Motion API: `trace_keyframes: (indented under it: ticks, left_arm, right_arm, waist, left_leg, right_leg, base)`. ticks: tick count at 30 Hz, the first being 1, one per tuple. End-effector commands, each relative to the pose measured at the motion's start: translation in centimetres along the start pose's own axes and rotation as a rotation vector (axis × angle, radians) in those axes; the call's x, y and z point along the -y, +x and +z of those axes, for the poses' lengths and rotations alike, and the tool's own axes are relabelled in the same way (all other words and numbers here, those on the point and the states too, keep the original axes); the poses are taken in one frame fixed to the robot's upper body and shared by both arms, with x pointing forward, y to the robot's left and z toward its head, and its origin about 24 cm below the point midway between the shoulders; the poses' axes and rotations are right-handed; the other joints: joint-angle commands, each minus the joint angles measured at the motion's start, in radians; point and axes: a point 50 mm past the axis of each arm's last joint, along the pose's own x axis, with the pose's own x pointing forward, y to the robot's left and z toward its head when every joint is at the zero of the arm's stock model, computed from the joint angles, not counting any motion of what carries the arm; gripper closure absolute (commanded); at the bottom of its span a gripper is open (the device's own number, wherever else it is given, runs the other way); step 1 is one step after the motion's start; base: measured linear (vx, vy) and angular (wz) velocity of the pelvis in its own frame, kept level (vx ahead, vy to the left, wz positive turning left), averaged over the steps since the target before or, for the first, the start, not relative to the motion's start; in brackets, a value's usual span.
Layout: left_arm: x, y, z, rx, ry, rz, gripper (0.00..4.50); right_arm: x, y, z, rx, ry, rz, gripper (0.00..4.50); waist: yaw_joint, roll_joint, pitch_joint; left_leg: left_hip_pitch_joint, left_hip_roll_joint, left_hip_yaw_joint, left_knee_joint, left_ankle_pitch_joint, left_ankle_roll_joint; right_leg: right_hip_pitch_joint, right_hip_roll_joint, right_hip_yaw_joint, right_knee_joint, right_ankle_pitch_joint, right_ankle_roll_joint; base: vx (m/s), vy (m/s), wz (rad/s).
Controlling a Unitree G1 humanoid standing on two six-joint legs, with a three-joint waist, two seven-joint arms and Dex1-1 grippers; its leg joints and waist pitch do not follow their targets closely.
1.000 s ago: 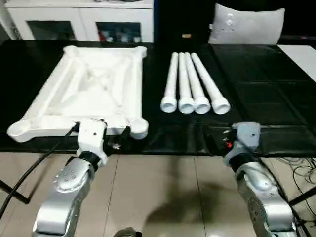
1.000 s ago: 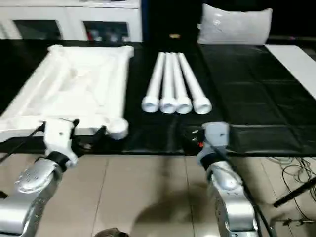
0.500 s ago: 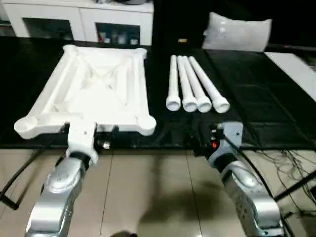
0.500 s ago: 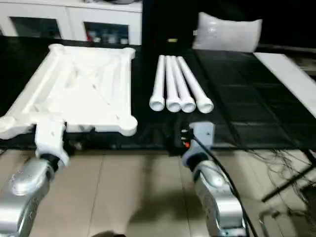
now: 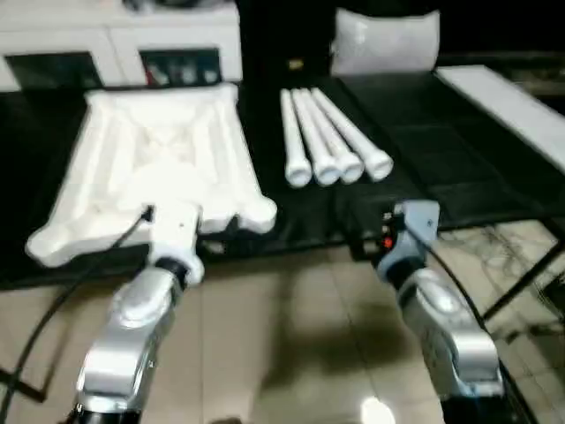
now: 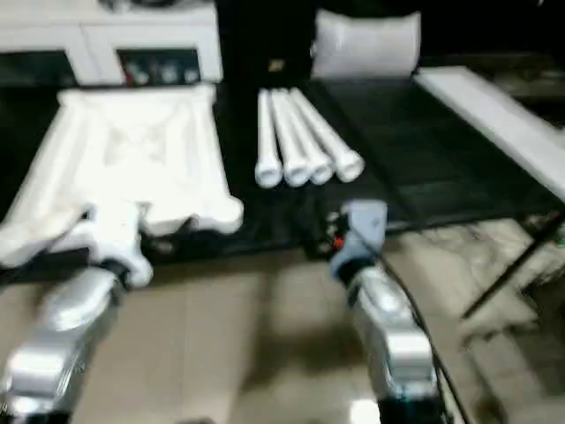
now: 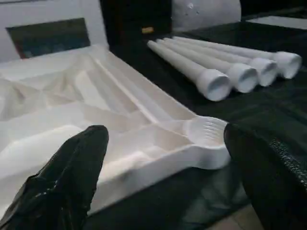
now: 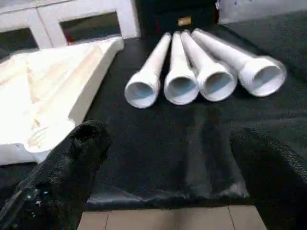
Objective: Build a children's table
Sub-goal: Move to table
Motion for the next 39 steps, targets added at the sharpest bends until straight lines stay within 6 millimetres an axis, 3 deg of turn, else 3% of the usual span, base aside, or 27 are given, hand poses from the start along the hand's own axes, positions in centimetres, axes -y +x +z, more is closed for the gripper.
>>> trace_keyframes:
  ticks: [1, 5, 9, 12, 13, 14, 15, 17, 19, 21, 22, 23, 24, 25, 26, 27, 28, 29, 31, 32, 33, 34, 35, 36, 37, 38, 39]
  left_arm:
    - [-0.6, 0.0, -0.4, -0.019, -0.002, 0.021, 0.08]
    - [-0.4, 0.8, 0.2, 0.017, -0.018, 0.037, 0.08]
    - [-0.3, 1.4, 0.6, 0.032, -0.012, 0.049, 0.08]
    - [-0.4, 1.5, 0.8, 0.036, -0.015, 0.052, 0.08]
    - [-0.6, 1.5, 0.8, 0.032, -0.004, 0.049, 0.08]
    - [-0.6, 1.5, 0.8, 0.032, -0.004, 0.049, 0.08]
    - [-0.9, 1.2, 0.8, 0.031, 0.008, 0.049, 0.08]
    - [-1.2, 0.9, 0.8, 0.027, 0.008, 0.055, 0.08]
    - [-1.5, 0.6, 0.5, 0.017, 0.007, 0.067, 0.08]
    - [-1.7, 0.5, 0.4, 0.008, 0.023, 0.068, 0.08]
    - [-2.0, 0.6, 0.4, 0.008, 0.028, 0.071, 0.08]
    - [-2.0, 0.6, 0.4, 0.009, 0.029, 0.072, 0.08]
    - [-2.3, 0.6, 0.6, 0.015, 0.033, 0.082, 0.08]
    - [-2.4, 0.6, 0.7, 0.018, 0.034, 0.083, 0.08]
    - [-2.4, 0.6, 0.8, 0.021, 0.036, 0.08, 0.08]
    - [-2.3, 0.6, 0.9, 0.027, 0.042, 0.06, 0.08]
    - [-2.2, 0.6, 1.0, 0.031, 0.043, 0.038, 0.08]
    - [-2.1, 0.7, 1.0, 0.033, 0.043, 0.028, 0.08]
    - [-2.0, 0.8, 1.0, 0.037, 0.045, 0.0, 0.08]
    - [-2.0, 0.8, 1.0, 0.036, 0.046, -0.005, 0.08]
    - [-1.8, 0.9, 1.0, 0.036, 0.048, -0.024, 0.08]
    - [-1.8, 0.9, 0.9, 0.038, 0.047, -0.03, 0.08]
    - [-1.8, 0.9, 0.9, 0.038, 0.047, -0.032, 0.08]
    - [-1.8, 0.9, 0.7, 0.031, 0.045, -0.029, 0.08]
    - [-1.8, 0.9, 0.6, 0.025, 0.039, -0.032, 0.08]
    - [-1.7, 0.9, 0.5, 0.023, 0.036, -0.036, 0.08]
    - [-1.7, 0.8, 0.5, 0.023, 0.034, -0.04, 0.08]
  right_arm:
    - [-0.6, 0.6, 1.0, 0.032, -0.023, 0.031, 0.0]
    - [-0.2, 1.0, 1.7, 0.046, -0.06, 0.032, 0.0]
    - [0.0, 1.5, 2.2, 0.055, -0.073, 0.035, 0.0]
    - [-0.2, 1.8, 2.6, 0.067, -0.09, 0.067, 0.0]
    - [-0.4, 1.9, 2.6, 0.06, -0.093, 0.091, 0.0]
    - [-0.4, 1.9, 2.6, 0.06, -0.093, 0.091, 0.0]
    - [-0.6, 2.0, 2.5, 0.053, -0.138, 0.109, 0.0]
    - [-0.8, 2.0, 2.3, 0.049, -0.144, 0.122, 0.0]
    - [-1.0, 2.1, 2.0, 0.047, -0.133, 0.137, 0.0]
    - [-1.3, 2.3, 1.9, 0.048, -0.132, 0.154, 0.0]
    - [-1.7, 2.5, 2.0, 0.052, -0.132, 0.174, 0.0]
    - [-1.7, 2.5, 2.0, 0.053, -0.129, 0.176, 0.0]
    - [-2.1, 2.4, 2.0, 0.054, -0.129, 0.208, 0.0]
    - [-2.2, 2.5, 2.0, 0.054, -0.13, 0.219, 0.0]
    - [-2.3, 2.4, 2.0, 0.055, -0.137, 0.229, 0.0]
    - [-2.3, 2.4, 2.0, 0.056, -0.147, 0.233, 0.0]
    - [-2.3, 2.4, 2.0, 0.058, -0.152, 0.233, 0.0]
    - [-2.2, 2.4, 2.1, 0.06, -0.154, 0.234, 0.0]
    - [-2.1, 2.4, 2.1, 0.066, -0.158, 0.227, 0.0]
    - [-2.1, 2.4, 2.2, 0.067, -0.158, 0.225, 0.0]
    - [-1.8, 2.4, 2.2, 0.071, -0.159, 0.215, 0.0]
    - [-1.8, 2.3, 2.2, 0.072, -0.159, 0.211, 0.0]
    - [-1.8, 2.3, 2.2, 0.073, -0.159, 0.21, 0.0]
    - [-1.8, 2.1, 2.0, 0.073, -0.163, 0.21, 0.0]
    - [-1.8, 2.0, 2.0, 0.071, -0.17, 0.207, 0.0]
    - [-1.8, 1.9, 1.9, 0.07, -0.174, 0.206, 0.0]
    - [-1.8, 1.8, 1.9, 0.071, -0.178, 0.205, 0.0]
  waist:
    - [-0.014, 0.024, -0.056]
    - [0.009, -0.001, -0.047]
    - [0.025, -0.022, -0.033]
    - [0.024, -0.035, -0.035]
    - [0.038, -0.052, -0.032]
    - [0.041, -0.041, -0.029]
    - [0.049, -0.053, -0.041]
    - [0.056, -0.038, -0.047]
    - [0.049, -0.018, -0.06]
    - [0.011, -0.007, -0.078]
    - [-0.005, -0.012, -0.091]
    - [-0.005, -0.012, -0.091]
    - [0.029, -0.025, -0.064]
    - [0.034, -0.041, -0.062]
    - [0.049, -0.08, -0.047]
    - [0.058, -0.106, -0.035]
    - [0.107, -0.118, -0.034]
    - [0.124, -0.107, -0.039]
    - [0.124, -0.077, -0.029]
    - [0.125, -0.062, -0.029]
    - [0.109, -0.017, -0.03]
    - [0.094, 0.006, -0.024]
    - [0.048, 0.021, -0.058]
    - [0.024, 0.019, -0.073]
    - [0.037, 0.009, -0.061]
    - [0.037, 0.009, -0.061]
    - [0.035, -0.013, -0.058]
  left_leg:
    - [0.041, 0.104, -0.064, -0.134, -0.011, -0.001]
    - [0.011, 0.067, -0.013, -0.135, -0.174, -0.046]
    - [0.03, 0.065, 0.016, -0.156, -0.516, -0.057]
    - [0.028, 0.06, 0.034, -0.161, -0.472, -0.01]
    - [-0.004, 0.043, 0.039, -0.166, -0.38, 0.069]
    - [-0.011, 0.043, 0.041, -0.166, -0.345, 0.086]
    - [-0.067, 0.028, 0.029, -0.136, -0.206, 0.163]
    - [-0.05, 0.03, 0.029, -0.122, -0.123, 0.203]
    - [-0.017, 0.014, 0.007, -0.126, 0.059, 0.308]
    - [0.097, 0.001, -0.095, -0.122, 0.367, 0.513]
    - [0.255, 0.152, -0.187, -0.082, 0.666, 0.614]
    - [0.255, 0.152, -0.187, -0.082, 0.666, 0.614]
    - [0.184, 0.154, -0.13, -0.111, 0.697, 0.569]
    - [0.16, 0.13, -0.095, -0.121, 0.59, 0.533]
    - [0.129, 0.031, -0.026, -0.103, 0.273, 0.402]
    - [0.084, -0.016, 0.008, -0.107, 0.088, 0.332]
    - [0.029, -0.056, 0.022, 0.0, -0.097, 0.217]
    - [-0.01, -0.029, 0.005, 0.031, -0.035, 0.137]
    - [-0.036, 0.006, -0.006, 0.026, 0.035, 0.06]
    - [-0.031, 0.019, -0.005, 0.007, 0.054, 0.047]
    - [0.005, 0.061, 0.012, -0.107, 0.079, 0.045]
    - [0.021, 0.084, -0.004, -0.148, -0.015, 0.054]
    - [0.147, 0.145, -0.087, -0.158, -0.063, 0.131]
    - [0.189, 0.151, -0.119, -0.148, 0.013, 0.218]
    - [0.175, 0.154, -0.111, -0.125, 0.159, 0.403]
    - [0.175, 0.154, -0.111, -0.125, 0.159, 0.403]
    - [0.147, 0.124, -0.062, -0.13, 0.182, 0.462]
  right_leg:
    - [0.003, 0.01, 0.023, -0.014, -0.003, -0.158]
    - [0.02, -0.036, 0.04, -0.061, 0.019, -0.146]
    - [0.013, -0.056, 0.055, -0.114, -0.473, -0.08]
    - [0.039, -0.048, 0.05, -0.128, -0.518, -0.075]
    - [0.078, -0.061, 0.035, -0.144, -0.512, -0.089]
    - [0.09, -0.074, 0.033, -0.152, -0.567, -0.076]
    - [0.146, -0.121, 0.009, -0.174, -0.598, -0.024]
    - [0.143, -0.13, -0.017, -0.187, -0.54, -0.045]
    - [0.152, -0.047, -0.081, -0.155, -0.251, -0.118]
    - [0.096, 0.058, -0.111, -0.064, -0.086, -0.086]
    - [-0.089, 0.025, -0.028, 0.055, -0.208, 0.006]
    - [-0.089, 0.025, -0.028, 0.055, -0.208, 0.006]
    - [-0.112, -0.01, 0.031, 0.094, -0.091, 0.08]
    - [-0.102, -0.011, 0.042, 0.076, -0.033, 0.071]
    - [-0.063, -0.031, 0.081, -0.04, 0.077, 0.014]
    - [-0.006, -0.038, 0.115, -0.075, -0.002, 0.037]
    - [0.09, -0.138, 0.212, -0.144, -0.305, -0.019]
    - [0.13, -0.15, 0.2, -0.124, -0.381, -0.069]
    - [0.137, -0.157, 0.172, -0.126, -0.283, -0.217]
    - [0.127, -0.145, 0.155, -0.13, -0.249, -0.264]
    - [0.102, -0.06, 0.058, -0.125, -0.245, -0.26]
    - [0.081, -0.01, 0.031, -0.094, -0.247, -0.219]
    - [-0.007, 0.035, 0.0, 0.02, -0.181, -0.153]
    - [-0.049, 0.033, -0.003, 0.054, -0.148, -0.112]
    - [-0.097, 0.017, 0.011, 0.101, -0.096, 0.001]
    - [-0.097, 0.017, 0.011, 0.101, -0.096, 0.001]
    - [-0.102, 0.004, 0.023, 0.078, -0.01, 0.026]
  base:
    - [-0.037, 0.115, 0.18]
    - [-0.016, 0.047, 0.0]
    - [0.0, 0.0, 0.0]
    - [0.0, 0.0, 0.0]
    - [0.0, 0.0, 0.0]
    - [0.072, -0.038, 0.15]
    - [0.072, -0.038, 0.15]
    - [0.121, -0.018, 0.47]
    - [0.166, -0.012, 0.6]
    - [0.235, -0.015, 0.57]
    - [0.201, -0.051, 0.48]
    - [0.098, -0.097, 0.34]
    - [0.098, -0.097, 0.34]
    - [-0.046, -0.138, 0.08]
    - [-0.089, -0.118, 0.1]
    - [-0.089, -0.118, 0.1]
    - [0.031, -0.082, 0.01]
    - [0.097, -0.067, -0.14]
    - [0.096, -0.048, -0.13]
    - [0.091, 0.019, -0.02]
    - [0.091, 0.019, -0.02]
    - [0.1, 0.09, 0.01]
    - [0.165, 0.099, -0.03]
    - [0.165, 0.099, -0.03]
    - [0.153, 0.054, 0.03]
    - [0.081, 0.025, 0.09]
    - [0.081, 0.025, 0.09]
